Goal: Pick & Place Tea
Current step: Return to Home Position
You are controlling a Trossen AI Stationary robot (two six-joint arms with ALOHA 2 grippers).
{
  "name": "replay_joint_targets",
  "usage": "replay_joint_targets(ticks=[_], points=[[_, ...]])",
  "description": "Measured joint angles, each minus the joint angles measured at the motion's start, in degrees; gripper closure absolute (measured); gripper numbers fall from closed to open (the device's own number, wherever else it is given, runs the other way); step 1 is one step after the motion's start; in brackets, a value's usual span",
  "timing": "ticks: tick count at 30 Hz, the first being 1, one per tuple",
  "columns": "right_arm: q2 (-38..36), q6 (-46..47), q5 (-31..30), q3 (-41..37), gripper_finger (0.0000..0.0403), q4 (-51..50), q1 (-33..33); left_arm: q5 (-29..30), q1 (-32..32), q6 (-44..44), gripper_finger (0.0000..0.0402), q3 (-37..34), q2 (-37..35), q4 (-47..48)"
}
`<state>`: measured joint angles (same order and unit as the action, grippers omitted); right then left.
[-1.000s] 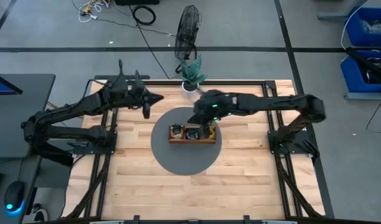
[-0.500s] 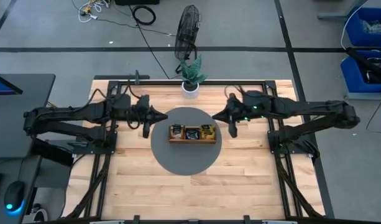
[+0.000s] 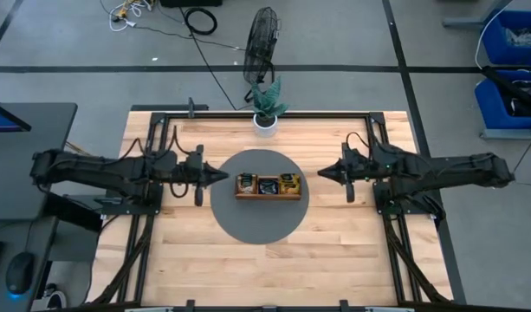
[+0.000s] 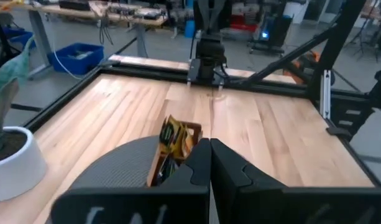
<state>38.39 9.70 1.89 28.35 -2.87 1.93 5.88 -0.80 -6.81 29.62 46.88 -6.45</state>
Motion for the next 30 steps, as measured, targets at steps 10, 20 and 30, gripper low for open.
replay_joint_targets(ticks=[10,20,30], points=[[-11.11,-0.08,-4.85,-7.0,0.0403,-0.8,0.02,1.59,1.0,-2.99,0.0399,-10.48,-11.04,-8.44],[-22.17,0.76,-5.72,-13.88,0.0403,-1.18,0.0,5.52,1.01,-1.16,0.0399,-13.34,-23.0,-4.43],[-33.41,-0.11,-8.82,-14.63,0.0403,-10.21,0.0,8.86,1.01,2.1,0.0399,-13.34,-37.25,3.75]])
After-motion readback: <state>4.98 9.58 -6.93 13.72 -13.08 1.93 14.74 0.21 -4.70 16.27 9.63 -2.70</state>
